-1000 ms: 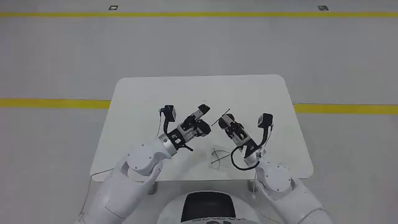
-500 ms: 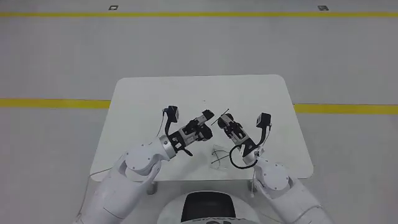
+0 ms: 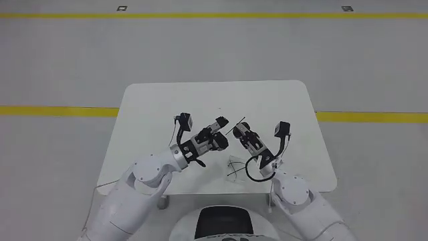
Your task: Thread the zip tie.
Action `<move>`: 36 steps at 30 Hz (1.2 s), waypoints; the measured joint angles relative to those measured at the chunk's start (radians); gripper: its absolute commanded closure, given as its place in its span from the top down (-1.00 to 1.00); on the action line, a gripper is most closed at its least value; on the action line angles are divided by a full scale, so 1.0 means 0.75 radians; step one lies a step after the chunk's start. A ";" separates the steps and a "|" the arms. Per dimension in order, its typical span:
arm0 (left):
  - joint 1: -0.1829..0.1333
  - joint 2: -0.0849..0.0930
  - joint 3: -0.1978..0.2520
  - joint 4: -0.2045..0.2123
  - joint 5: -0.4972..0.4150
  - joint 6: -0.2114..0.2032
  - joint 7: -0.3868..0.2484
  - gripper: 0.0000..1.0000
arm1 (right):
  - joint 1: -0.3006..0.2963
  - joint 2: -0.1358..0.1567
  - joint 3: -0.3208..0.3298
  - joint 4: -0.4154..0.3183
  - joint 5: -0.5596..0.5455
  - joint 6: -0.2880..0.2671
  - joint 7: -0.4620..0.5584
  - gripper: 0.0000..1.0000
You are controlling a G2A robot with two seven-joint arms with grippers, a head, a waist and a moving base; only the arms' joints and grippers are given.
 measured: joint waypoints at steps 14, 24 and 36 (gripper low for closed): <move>-0.015 0.001 0.018 0.008 0.038 0.012 0.032 1.00 | 0.006 -0.009 0.006 -0.006 -0.028 0.010 -0.012 -1.00; -0.023 0.003 0.033 0.005 0.083 -0.013 0.020 1.00 | 0.006 -0.013 0.005 -0.005 -0.034 0.004 -0.010 -1.00; -0.023 0.004 0.039 0.003 0.062 -0.012 0.056 1.00 | -0.007 -0.020 0.017 -0.004 -0.041 0.002 0.006 -1.00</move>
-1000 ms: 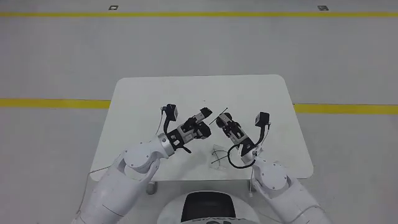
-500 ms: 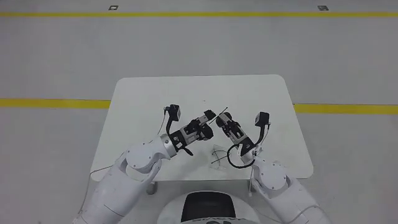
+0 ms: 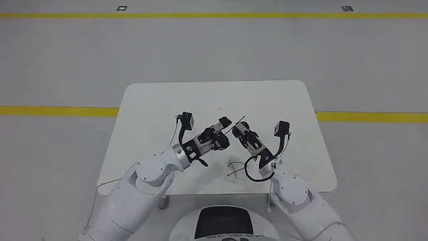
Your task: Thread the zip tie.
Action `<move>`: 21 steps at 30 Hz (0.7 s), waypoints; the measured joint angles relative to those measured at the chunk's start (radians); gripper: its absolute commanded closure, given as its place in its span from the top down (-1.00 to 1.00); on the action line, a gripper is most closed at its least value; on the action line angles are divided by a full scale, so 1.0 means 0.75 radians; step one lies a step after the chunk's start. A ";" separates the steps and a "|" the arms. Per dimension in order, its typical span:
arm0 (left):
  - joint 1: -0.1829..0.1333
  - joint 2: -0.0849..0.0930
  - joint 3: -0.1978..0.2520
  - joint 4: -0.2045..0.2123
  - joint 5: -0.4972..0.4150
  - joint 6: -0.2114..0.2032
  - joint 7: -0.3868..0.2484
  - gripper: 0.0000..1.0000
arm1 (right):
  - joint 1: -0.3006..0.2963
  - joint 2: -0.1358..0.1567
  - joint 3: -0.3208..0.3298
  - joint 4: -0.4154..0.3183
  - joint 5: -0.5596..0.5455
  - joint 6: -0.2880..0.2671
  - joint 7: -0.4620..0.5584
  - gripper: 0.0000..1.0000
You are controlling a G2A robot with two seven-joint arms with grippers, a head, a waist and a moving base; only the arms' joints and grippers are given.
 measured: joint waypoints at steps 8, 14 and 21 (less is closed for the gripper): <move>0.001 0.003 -0.001 0.001 -0.014 0.007 0.012 0.62 | -0.005 -0.004 0.000 0.000 -0.037 -0.002 0.033 -1.00; -0.002 0.006 0.002 0.004 -0.017 0.007 0.007 -0.02 | -0.010 -0.008 0.010 -0.003 -0.041 -0.002 0.032 -1.00; -0.007 0.009 0.005 0.014 -0.017 0.007 0.006 -0.10 | -0.012 -0.012 0.021 -0.005 -0.044 -0.002 0.034 -1.00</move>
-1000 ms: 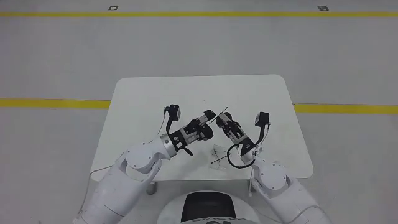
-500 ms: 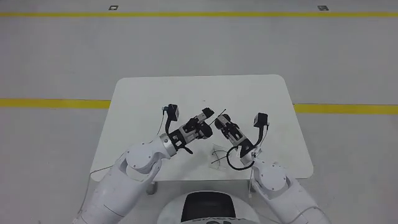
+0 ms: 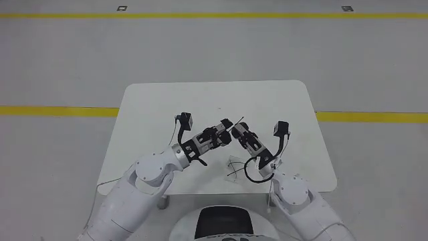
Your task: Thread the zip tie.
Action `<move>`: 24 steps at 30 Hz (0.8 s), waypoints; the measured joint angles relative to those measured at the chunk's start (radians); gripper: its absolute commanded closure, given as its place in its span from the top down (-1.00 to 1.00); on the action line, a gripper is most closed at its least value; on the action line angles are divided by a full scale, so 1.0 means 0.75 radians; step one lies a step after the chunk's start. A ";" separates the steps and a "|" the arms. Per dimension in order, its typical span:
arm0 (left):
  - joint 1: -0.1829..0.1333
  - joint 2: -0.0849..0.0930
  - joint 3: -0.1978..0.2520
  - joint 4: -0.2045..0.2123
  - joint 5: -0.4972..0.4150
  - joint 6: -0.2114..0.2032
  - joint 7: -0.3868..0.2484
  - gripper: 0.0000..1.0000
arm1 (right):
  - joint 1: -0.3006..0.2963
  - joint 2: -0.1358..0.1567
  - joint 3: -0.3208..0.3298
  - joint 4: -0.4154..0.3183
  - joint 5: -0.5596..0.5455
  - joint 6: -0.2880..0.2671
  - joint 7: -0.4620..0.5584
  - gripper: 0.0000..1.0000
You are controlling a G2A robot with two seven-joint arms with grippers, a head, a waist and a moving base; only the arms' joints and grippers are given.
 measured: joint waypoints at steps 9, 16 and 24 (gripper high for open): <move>-0.014 0.001 0.006 0.016 -0.020 0.001 -0.001 -0.30 | -0.003 -0.007 0.012 -0.005 -0.007 0.000 0.006 -1.00; -0.019 0.003 0.008 0.024 -0.032 0.001 0.003 -0.42 | 0.001 -0.013 0.014 0.010 -0.008 0.000 0.016 -1.00; -0.026 0.004 0.015 0.028 -0.031 0.006 0.004 -0.62 | 0.004 -0.019 0.013 0.016 -0.016 0.000 0.022 -1.00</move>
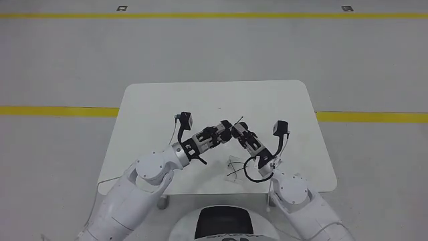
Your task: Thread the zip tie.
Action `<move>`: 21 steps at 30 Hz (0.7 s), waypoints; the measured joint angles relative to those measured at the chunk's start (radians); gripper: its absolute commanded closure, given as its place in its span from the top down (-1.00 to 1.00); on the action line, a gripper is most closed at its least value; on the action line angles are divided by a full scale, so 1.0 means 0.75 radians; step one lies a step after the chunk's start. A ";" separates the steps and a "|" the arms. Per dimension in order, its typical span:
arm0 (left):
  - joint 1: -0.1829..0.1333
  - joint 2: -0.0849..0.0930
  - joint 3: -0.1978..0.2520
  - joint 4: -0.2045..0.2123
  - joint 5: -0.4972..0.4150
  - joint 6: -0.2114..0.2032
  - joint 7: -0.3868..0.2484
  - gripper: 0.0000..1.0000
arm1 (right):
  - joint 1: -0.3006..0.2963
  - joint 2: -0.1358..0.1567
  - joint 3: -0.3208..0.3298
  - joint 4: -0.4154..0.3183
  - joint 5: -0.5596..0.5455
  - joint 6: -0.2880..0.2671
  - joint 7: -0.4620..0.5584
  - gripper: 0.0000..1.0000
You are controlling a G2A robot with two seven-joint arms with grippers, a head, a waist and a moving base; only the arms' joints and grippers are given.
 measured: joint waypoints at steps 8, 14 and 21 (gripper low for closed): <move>-0.005 0.002 0.008 0.002 0.008 0.011 0.003 -0.62 | -0.008 -0.005 0.006 -0.014 -0.005 0.000 0.000 -1.00; -0.008 0.004 0.011 0.001 0.010 0.016 0.004 -0.70 | -0.017 -0.008 0.016 -0.027 -0.011 0.000 0.003 -1.00; -0.009 0.006 0.019 0.003 0.019 0.024 0.010 -0.92 | -0.028 -0.012 0.025 -0.037 -0.017 0.000 0.005 -1.00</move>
